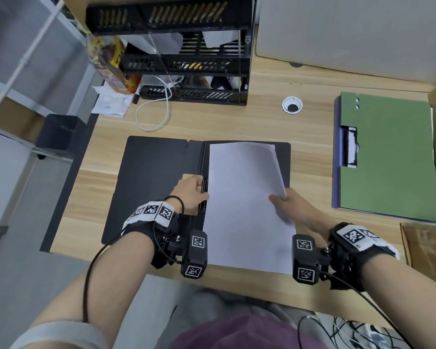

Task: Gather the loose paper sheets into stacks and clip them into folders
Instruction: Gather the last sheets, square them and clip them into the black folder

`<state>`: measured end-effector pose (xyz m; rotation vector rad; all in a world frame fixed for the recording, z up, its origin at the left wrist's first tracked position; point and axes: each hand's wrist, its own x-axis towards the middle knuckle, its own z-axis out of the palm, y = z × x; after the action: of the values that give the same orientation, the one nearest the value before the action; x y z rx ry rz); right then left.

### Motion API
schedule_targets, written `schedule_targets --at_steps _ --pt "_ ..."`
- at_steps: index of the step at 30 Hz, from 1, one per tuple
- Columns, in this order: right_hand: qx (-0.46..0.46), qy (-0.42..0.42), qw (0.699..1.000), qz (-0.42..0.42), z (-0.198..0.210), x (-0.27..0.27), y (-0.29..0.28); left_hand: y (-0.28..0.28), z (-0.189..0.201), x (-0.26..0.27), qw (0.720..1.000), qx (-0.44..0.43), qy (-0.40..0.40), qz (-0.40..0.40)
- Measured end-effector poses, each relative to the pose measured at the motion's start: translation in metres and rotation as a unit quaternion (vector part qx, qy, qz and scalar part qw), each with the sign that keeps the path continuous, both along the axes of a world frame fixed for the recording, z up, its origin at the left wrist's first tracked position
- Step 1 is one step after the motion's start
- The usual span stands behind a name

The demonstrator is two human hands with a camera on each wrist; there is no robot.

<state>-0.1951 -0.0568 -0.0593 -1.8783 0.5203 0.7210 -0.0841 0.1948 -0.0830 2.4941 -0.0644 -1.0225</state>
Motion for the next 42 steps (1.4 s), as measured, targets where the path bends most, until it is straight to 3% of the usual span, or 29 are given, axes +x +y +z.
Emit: schedule_targets --at_steps 20,27,33,37,42 --pt "-0.071 -0.04 0.997 0.017 -0.003 0.013 0.009 0.006 -0.003 0.004 0.999 -0.021 0.027 0.022" --pt "-0.05 -0.051 0.997 0.007 -0.011 0.018 0.014 0.002 -0.002 0.0 1.0 -0.014 0.009 0.012" --pt "-0.027 -0.026 0.999 -0.018 -0.021 0.017 0.014 -0.003 -0.005 -0.004 1.0 0.01 -0.012 0.012" --pt "0.012 0.033 0.999 0.041 -0.029 0.011 0.001 -0.01 -0.01 -0.005 0.999 0.043 -0.032 0.002" --pt "-0.049 0.019 0.996 -0.075 -0.036 -0.01 -0.026 -0.011 -0.016 0.0 0.998 0.054 -0.017 -0.014"
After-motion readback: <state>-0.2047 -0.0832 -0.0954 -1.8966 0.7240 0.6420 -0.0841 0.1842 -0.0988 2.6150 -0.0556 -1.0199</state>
